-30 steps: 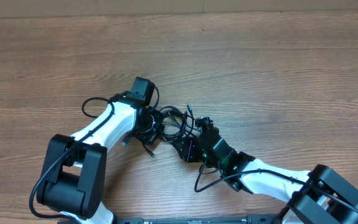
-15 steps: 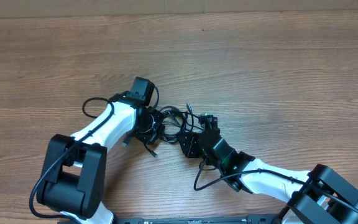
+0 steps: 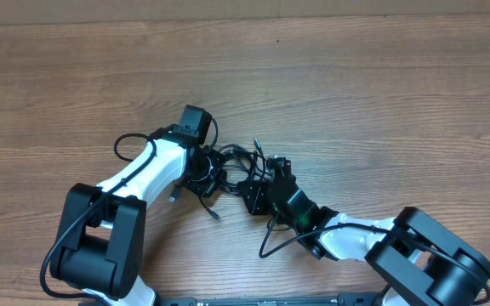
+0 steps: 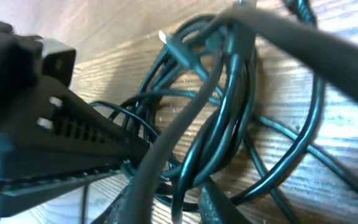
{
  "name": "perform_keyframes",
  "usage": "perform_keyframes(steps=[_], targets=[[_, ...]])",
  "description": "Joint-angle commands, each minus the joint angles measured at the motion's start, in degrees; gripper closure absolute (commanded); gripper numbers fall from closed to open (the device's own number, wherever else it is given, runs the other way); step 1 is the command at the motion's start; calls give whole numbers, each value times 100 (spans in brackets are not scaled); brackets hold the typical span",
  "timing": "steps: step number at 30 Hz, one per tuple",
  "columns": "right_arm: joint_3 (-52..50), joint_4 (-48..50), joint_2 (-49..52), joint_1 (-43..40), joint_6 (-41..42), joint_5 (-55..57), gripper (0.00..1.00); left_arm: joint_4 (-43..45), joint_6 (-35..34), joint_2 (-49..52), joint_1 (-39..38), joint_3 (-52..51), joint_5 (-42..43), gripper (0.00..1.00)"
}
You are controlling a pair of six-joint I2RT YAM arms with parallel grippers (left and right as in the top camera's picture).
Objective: Untangle cables
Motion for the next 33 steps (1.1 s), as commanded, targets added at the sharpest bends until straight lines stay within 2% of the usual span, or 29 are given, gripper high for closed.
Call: perform_keyframes(steps=[1, 5, 9, 13, 16, 19, 23, 28, 30, 33], targets=[[129, 24, 63, 26, 76, -103, 81, 7, -35, -101, -39, -24, 245, 96], [131, 42, 61, 24, 72, -398, 96, 7, -31, -101, -39, -24, 304, 96], [133, 114, 39, -92, -61, -1231, 96, 4, -24, -101, -39, -24, 236, 96], [131, -120, -79, -439, -111, -2634, 96, 4, -7, -101, -28, -24, -557, 96], [133, -844, -254, -748, -317, -3458, 96, 83, -7, -101, 37, -22, -1268, 96], [133, -1840, -507, -944, -424, -3639, 96, 275, 7, -101, 195, -22, -1637, 96], [133, -2883, -997, -1099, -542, -3644, 96, 634, 256, -101, 525, -17, -1539, 96], [133, -3998, -1751, -1281, -708, -3272, 96, 629, 302, -101, 813, -17, -1172, 96], [133, -4050, -1969, -1292, -809, -3185, 96, 581, 396, -101, 826, -17, -848, 96], [133, -3807, -2155, -1244, -879, -3213, 86, 505, 616, -101, 750, -17, -348, 96]])
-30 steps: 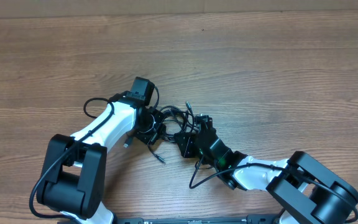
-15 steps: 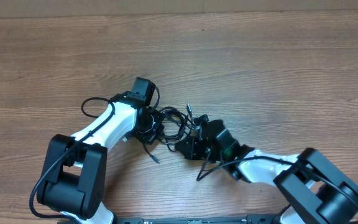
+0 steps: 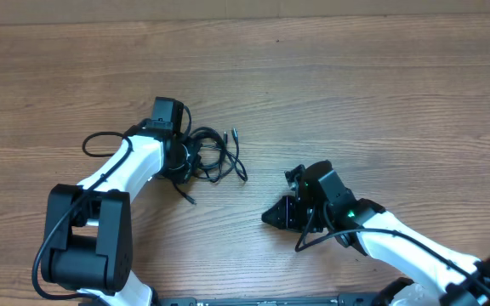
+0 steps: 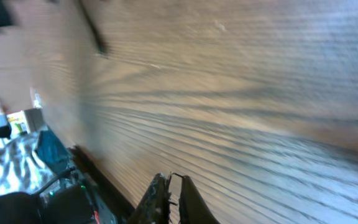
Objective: Untangle cables
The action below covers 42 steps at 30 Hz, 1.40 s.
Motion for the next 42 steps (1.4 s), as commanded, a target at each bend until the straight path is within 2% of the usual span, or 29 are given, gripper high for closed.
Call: perform_keyframes(steps=[1, 3, 5, 8, 12, 18, 26, 28, 32, 35, 38, 39, 42], targets=[[22, 271, -212, 42, -188, 33, 83, -133, 348, -101, -129, -13, 616, 96], [22, 492, -212, 160, -186, 33, 73, -282, 339, -101, -227, -13, 654, 96], [20, 623, -212, 295, -186, 35, 67, -358, 280, -101, -289, -15, 831, 96], [20, 848, -188, 535, -188, 210, 59, -496, -2, -101, -337, -15, 1425, 96], [20, 1196, -79, 787, -188, 1008, 48, -555, -166, -101, -337, -15, 2205, 95], [20, 1980, 424, 826, -184, 1613, 48, -643, -168, -101, -345, -15, 2771, 96], [20, 3180, 1211, 824, -118, 1604, 49, -894, -166, -101, -348, -15, 2826, 96], [20, 3257, 1226, 824, -118, 1606, 51, -896, -166, -101, -348, -15, 2826, 96], [20, 3355, 1235, 820, 236, 1606, 67, -894, -168, -101, -348, -15, 2881, 96], [20, 3344, 1259, 820, 428, 1604, 75, -894, -170, -101, -348, -15, 3016, 96], [20, 3368, 1342, 820, 466, 1604, 88, -892, -170, -101, -350, -15, 3112, 96], [20, 3388, 1370, 820, 468, 1602, 96, -890, -170, -101, -350, -15, 3126, 96], [20, 3550, 1410, 820, 426, 1294, 96, -894, -153, -101, -350, -15, 3123, 95]])
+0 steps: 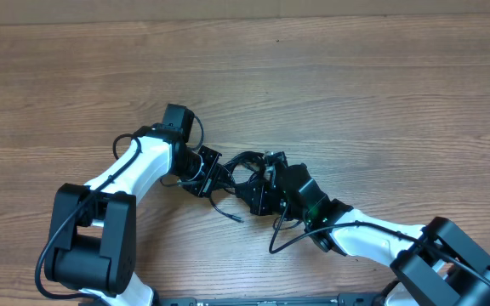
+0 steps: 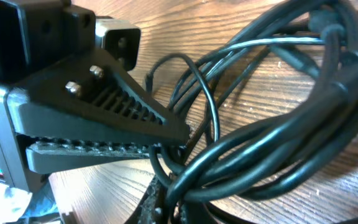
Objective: Untangle cables
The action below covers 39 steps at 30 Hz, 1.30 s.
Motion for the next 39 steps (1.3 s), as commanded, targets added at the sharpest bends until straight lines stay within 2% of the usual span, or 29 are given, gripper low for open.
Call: perform_keyframes(steps=[1, 3, 5, 10, 12, 20, 25, 28, 31, 34, 35, 37, 38, 39], targets=[[31, 269, 66, 17, -116, -514, 96, -20, -4, -101, -37, -15, 254, 96], [31, 632, 50, 4, -619, -1792, 96, -7, -7, -101, -37, -15, 22, 94], [31, 981, 20, -136, -693, -2848, 96, -7, -7, -101, -37, -15, -511, 93], [31, 1784, 15, -527, -658, -4531, 96, -11, -11, -101, -37, -15, -1412, 89], [31, 2155, 15, -728, -361, -4948, 96, -15, -9, -101, -37, -15, -1690, 89], [31, 4004, 15, -1773, 1414, -5311, 96, -72, -9, -101, -39, -20, -2312, 88], [31, 3987, 15, -2524, 1550, -5329, 96, -339, 7, -101, -39, -20, -2793, 87], [31, 3801, 15, -2922, 1545, -5327, 96, -452, 297, -101, -37, -20, -3106, 87], [31, 3491, 15, -3453, 1346, -5320, 96, -516, 1003, -101, -37, -20, -3425, 92], [31, 3012, 15, -3864, 1032, -5257, 96, -562, 1808, -101, -37, -20, -3244, 88], [31, 2811, 15, -3976, 876, -5252, 96, -511, 2208, -101, -37, -20, -3045, 89], [31, 2341, 15, -4151, 540, -5189, 96, -278, 3305, -101, -39, -20, -2404, 96], [31, 1764, 15, -4280, 120, -5010, 96, -48, 4448, -101, -37, -20, -1613, 96], [31, 1462, 15, -4325, -74, -4857, 96, 35, 4957, -101, -37, -20, -1228, 96]])
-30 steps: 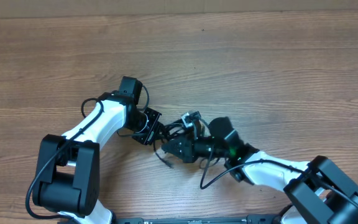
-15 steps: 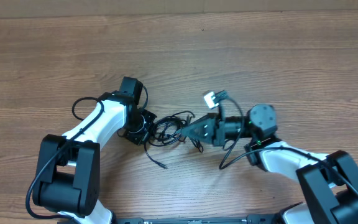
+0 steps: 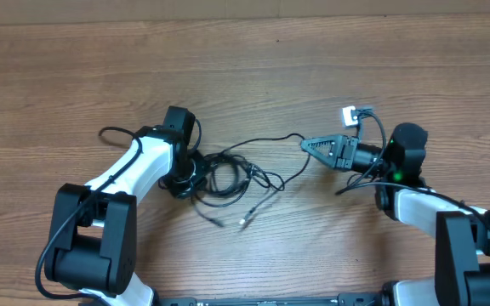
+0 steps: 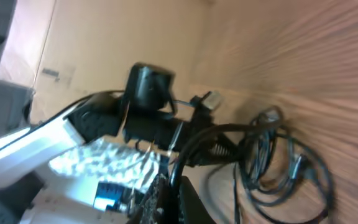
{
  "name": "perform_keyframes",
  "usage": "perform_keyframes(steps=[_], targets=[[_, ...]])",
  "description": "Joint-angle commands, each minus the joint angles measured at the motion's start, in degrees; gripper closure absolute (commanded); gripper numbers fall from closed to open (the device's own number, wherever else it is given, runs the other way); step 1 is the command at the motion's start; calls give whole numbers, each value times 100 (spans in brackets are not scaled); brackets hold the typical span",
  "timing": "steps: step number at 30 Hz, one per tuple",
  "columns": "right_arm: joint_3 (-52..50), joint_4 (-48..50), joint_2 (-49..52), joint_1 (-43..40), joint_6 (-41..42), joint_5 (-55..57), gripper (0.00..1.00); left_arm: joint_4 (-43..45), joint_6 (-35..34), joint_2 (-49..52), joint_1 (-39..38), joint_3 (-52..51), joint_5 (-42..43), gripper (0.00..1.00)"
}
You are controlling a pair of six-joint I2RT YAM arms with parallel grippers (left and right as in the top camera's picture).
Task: Untangle cables
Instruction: 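Pull the right gripper rightward, stretching a cable strand out of the bundle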
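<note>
A tangle of thin black cables (image 3: 224, 177) lies on the wooden table left of centre. My left gripper (image 3: 187, 180) sits at the tangle's left edge and looks shut on it. My right gripper (image 3: 306, 144) is off to the right, shut on one black cable (image 3: 266, 144) that runs from the tangle to its tip. In the right wrist view that cable (image 4: 194, 146) passes between the fingers of the right gripper (image 4: 169, 193), with the tangle (image 4: 272, 162) and the left arm's wrist camera (image 4: 151, 87) beyond. Two loose cable ends (image 3: 245, 223) lie in front of the tangle.
The wooden table (image 3: 313, 68) is bare along its far half. A white tag (image 3: 351, 113) sits on the right arm's own wiring behind the gripper. A cardboard wall (image 4: 104, 37) shows beyond the table in the right wrist view.
My right gripper was inside the tangle beside the left gripper; it is now well to the right, with one cable drawn out from the tangle. The tangle has loosened and spread.
At first both grippers met in the tangle at mid-table. Then my right gripper stood apart at the right, shut and empty, while the left had the tangle further left. It was then back in the tangle, and now holds one strand out to the right.
</note>
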Motion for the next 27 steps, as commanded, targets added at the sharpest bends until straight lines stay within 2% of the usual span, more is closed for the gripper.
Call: perform_keyframes(steps=[1, 5, 8, 13, 18, 20, 24, 25, 27], targets=[[22, -918, -55, -203, -1054, 529, 96, 299, 2953, -98, -33, -15, 1749, 96], [22, -2076, -55, -251, -1504, 1635, 96, 387, 4413, -101, -31, -9, 3261, 96], [22, -2839, -55, -251, -1561, 2627, 94, 365, 5093, -107, -7, 59, 4159, 96], [22, -3748, -55, -251, -1585, 3709, 92, 363, 5230, -168, 249, 374, 5014, 96], [22, -4264, -55, -251, -1860, 4317, 90, 343, 5158, -177, 643, 876, 5823, 96], [22, -4430, -55, -251, -1860, 4500, 83, 275, 4957, -177, 763, 1119, 5858, 96], [24, -4522, -55, -251, -1858, 4360, 62, -39, 4929, -186, 767, 1521, 5792, 96], [24, -4496, -57, -251, -1858, 4048, 50, -50, 4931, -195, 699, 1543, 5670, 96], [31, -4457, -66, -251, -1860, 3456, 50, -140, 4931, -199, 566, 1543, 5265, 95]])
